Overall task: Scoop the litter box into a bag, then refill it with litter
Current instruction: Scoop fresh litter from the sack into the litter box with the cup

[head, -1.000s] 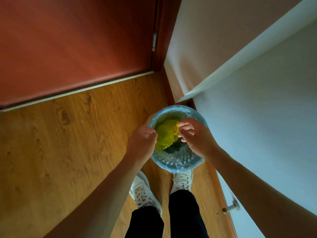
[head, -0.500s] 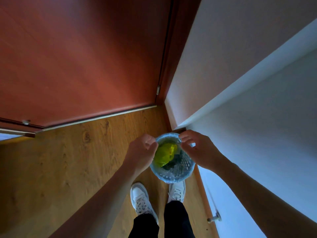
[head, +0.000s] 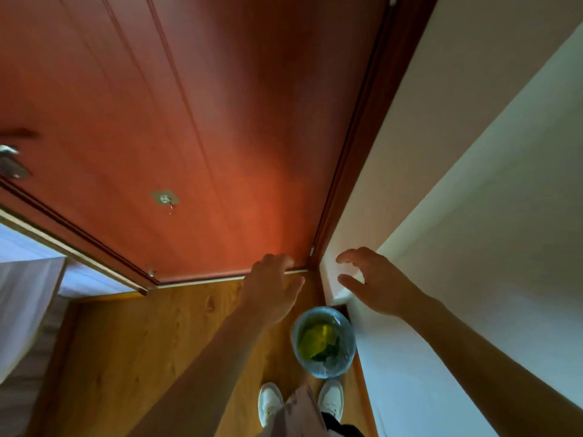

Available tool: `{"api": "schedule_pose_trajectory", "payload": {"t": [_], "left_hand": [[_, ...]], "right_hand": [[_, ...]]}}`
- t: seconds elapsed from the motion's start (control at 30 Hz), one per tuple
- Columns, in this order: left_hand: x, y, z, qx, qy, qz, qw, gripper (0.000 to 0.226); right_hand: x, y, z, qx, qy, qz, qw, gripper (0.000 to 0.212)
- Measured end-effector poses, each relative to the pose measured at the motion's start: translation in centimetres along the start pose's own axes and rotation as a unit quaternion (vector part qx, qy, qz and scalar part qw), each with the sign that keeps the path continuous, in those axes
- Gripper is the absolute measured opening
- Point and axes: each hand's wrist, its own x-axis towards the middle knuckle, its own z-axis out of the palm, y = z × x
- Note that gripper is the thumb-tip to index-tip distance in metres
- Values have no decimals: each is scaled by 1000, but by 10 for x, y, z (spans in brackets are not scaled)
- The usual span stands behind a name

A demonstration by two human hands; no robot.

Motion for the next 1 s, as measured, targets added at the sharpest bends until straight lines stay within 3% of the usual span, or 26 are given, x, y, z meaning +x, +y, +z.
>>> {"api": "schedule_pose_trajectory", "payload": {"t": [0.13,0.37,0.47,0.57,0.8,1.0], "left_hand": [[-41,14,-43,25,61,-11,998,63],[-115,-1,-83,17,208,-100,973,54],[-158,0,-78,12,270,-176,946,61],[-216,-2,-64,35,264,-276,923,53],[-383,-20,-63,14,353,-438,827,45],[-520,-35,-42,-14,438,-505,744,42]], "right_hand": [[-6,-42,-37,-38,18,-59,997,36],[4,-98,-61,-72,-31,-154,985,41],[17,-123,-52,-97,-60,-219,969,42],[6,-153,-21,-103,-94,-278,950,41],[-71,-271,41,-93,-174,-436,878,44],[-157,-371,98,-111,-202,-542,808,50]]}}
